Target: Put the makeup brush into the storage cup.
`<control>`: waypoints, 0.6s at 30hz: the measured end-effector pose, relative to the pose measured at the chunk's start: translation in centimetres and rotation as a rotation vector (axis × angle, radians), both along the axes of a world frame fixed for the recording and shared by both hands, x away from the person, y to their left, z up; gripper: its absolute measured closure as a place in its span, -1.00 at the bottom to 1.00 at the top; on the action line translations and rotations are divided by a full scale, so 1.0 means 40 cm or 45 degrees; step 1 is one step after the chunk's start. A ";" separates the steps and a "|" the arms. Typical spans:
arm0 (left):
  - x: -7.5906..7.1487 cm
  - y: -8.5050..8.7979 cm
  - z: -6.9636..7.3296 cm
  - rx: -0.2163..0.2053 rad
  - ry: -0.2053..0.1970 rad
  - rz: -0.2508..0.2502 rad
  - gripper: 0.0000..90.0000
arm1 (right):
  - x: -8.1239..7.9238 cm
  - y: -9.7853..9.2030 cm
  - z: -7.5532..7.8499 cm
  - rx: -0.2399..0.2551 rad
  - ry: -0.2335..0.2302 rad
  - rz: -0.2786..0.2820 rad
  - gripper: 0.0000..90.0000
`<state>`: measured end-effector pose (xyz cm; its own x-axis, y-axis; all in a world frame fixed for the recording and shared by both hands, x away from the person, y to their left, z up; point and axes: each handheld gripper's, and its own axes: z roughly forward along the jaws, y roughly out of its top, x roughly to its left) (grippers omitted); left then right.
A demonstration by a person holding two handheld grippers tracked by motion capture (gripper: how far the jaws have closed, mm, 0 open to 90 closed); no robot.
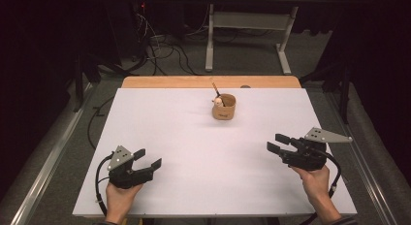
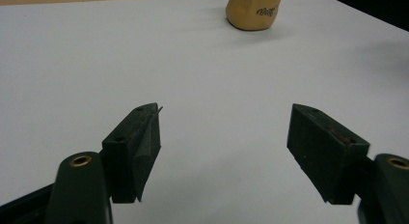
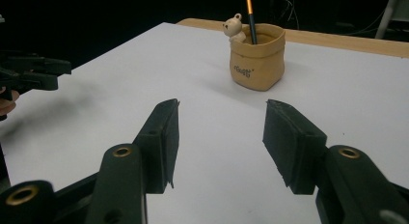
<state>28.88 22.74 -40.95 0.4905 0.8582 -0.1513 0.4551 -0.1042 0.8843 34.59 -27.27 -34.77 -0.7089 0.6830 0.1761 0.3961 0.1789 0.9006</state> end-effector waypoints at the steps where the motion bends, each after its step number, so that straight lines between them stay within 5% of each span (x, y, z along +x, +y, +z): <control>1: 0.000 0.000 0.000 0.001 0.000 -0.001 -0.37 | -0.001 0.001 -0.001 0.000 0.000 -0.001 0.09; 18: 0.001 -0.001 0.000 0.000 0.000 -0.002 -0.37 | -0.007 0.015 -0.020 -0.024 0.002 0.000 0.10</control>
